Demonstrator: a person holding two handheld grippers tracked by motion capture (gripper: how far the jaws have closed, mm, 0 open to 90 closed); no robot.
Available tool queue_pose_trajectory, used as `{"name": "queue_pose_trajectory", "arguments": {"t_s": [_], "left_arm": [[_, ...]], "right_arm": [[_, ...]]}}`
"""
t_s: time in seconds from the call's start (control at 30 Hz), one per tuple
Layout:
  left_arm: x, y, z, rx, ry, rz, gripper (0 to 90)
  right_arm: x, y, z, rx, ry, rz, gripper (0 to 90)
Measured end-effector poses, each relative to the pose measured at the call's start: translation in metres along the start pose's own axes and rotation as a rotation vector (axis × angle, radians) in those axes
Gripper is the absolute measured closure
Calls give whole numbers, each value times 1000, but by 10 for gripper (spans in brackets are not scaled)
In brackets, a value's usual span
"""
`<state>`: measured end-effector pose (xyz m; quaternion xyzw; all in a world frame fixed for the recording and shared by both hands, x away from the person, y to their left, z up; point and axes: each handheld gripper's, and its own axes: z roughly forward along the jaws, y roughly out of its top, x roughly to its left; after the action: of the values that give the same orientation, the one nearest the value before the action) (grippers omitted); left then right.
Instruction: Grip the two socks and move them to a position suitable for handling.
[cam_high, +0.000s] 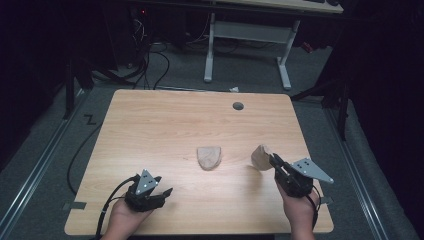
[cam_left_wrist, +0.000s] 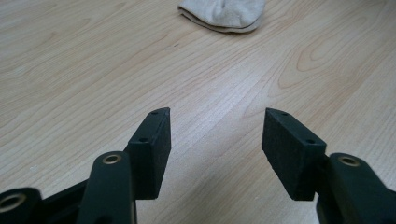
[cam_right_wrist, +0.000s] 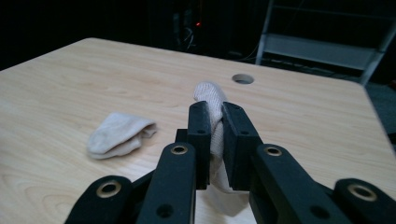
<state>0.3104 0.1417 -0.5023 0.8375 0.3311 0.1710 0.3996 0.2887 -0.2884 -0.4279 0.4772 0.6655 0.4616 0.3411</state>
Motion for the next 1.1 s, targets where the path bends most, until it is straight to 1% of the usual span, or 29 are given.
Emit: {"name": "queue_pose_trajectory", "arguments": {"t_s": [0.03, 0.07, 0.13, 0.23, 0.33, 0.4, 0.43, 0.47, 0.5, 0.53, 0.6, 0.73, 0.8, 0.93, 1.03, 1.1], "left_arm": [[0, 0, 0, 1, -2, 1, 428], [0, 0, 1, 3, -4, 1, 428], [-1, 0, 1, 9, -3, 6, 428], [-2, 0, 1, 5, -5, 7, 429], [-1, 0, 0, 3, -5, 9, 428], [0, 0, -1, 1, -4, 8, 428], [0, 0, -1, 1, -3, 6, 428], [0, 0, -1, 1, -3, 6, 429], [0, 0, -1, 2, -4, 6, 429], [0, 0, -1, 2, -4, 6, 429], [0, 0, -2, 2, -3, 9, 428], [0, 0, -2, -2, -3, 6, 428], [0, 0, -2, -4, -2, 4, 428], [0, 0, -2, -4, -2, 7, 428], [0, 0, -2, -2, -1, 6, 428], [1, 0, -2, -2, -2, 6, 428]], "right_arm": [[-1, 1, -2, -6, -11, -2, 826], [-1, 1, -2, -7, -10, -2, 826], [1, -1, 1, 10, 5, -1, 826], [10, -8, 11, 50, 42, -1, 826], [18, -12, 20, 76, 74, -17, 826], [24, -14, 24, 91, 89, -23, 825], [29, -16, 27, 103, 106, -33, 825], [29, -16, 27, 103, 106, -33, 825], [35, -19, 30, 123, 125, -42, 824], [35, -19, 30, 123, 125, -42, 824], [42, -23, 34, 140, 149, -48, 824], [57, -31, 42, 188, 197, -76, 821], [64, -35, 46, 217, 211, -100, 820], [77, -41, 53, 262, 251, -131, 816], [85, -46, 60, 303, 294, -149, 791], [88, -48, 63, 324, 322, -142, 742]]}}
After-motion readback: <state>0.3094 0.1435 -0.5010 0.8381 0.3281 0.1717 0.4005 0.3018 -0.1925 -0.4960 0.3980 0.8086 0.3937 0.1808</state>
